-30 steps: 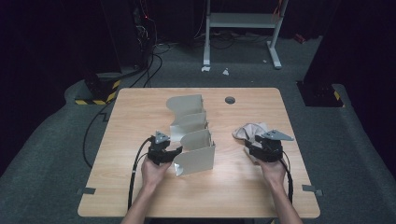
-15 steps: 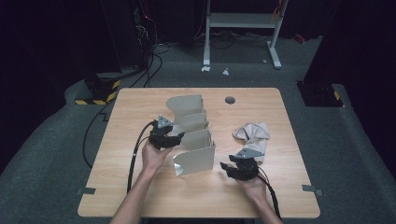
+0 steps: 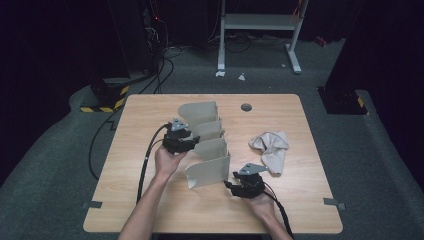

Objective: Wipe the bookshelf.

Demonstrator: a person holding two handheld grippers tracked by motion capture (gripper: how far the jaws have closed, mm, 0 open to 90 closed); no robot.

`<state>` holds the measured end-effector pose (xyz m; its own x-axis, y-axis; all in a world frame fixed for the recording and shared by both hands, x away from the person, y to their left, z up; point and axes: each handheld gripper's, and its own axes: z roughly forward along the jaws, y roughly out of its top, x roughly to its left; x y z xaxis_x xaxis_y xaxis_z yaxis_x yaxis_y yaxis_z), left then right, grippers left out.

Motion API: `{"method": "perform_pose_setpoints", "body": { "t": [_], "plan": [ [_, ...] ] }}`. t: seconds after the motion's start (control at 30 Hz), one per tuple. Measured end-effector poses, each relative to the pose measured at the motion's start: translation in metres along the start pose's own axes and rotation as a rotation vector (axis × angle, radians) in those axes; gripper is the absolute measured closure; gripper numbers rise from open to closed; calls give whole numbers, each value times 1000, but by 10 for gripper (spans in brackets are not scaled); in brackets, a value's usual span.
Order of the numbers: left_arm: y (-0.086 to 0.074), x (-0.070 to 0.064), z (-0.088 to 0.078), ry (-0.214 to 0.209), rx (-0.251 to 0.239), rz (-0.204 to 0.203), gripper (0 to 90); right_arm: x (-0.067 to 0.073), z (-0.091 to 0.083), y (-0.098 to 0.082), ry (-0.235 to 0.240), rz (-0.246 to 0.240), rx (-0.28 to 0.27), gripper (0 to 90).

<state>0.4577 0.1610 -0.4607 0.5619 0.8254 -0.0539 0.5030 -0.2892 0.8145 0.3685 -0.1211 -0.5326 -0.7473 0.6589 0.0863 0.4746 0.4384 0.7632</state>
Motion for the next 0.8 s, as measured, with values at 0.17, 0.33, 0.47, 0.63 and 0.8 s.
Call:
{"method": "perform_pose_setpoints", "body": {
  "t": [0.17, 0.33, 0.47, 0.63, 0.8],
  "plan": [
    [7, 0, 2, -12, 15, 32, 569, 3, 2, 3, 11, -3, 7, 462],
    [13, 1, 3, -8, 12, 50, 509, 2, 5, 4, 8, 2, 14, 458],
    [17, -3, 9, -23, 31, 83, 483, 2, 6, 4, 12, 15, 22, 456],
    [17, -6, 16, -48, 41, 96, 585, 0, 6, 5, 2, 23, 12, 456],
    [17, -7, 16, -65, 40, 99, 681, 0, 6, 5, 0, 34, 17, 453]
  ]
}}
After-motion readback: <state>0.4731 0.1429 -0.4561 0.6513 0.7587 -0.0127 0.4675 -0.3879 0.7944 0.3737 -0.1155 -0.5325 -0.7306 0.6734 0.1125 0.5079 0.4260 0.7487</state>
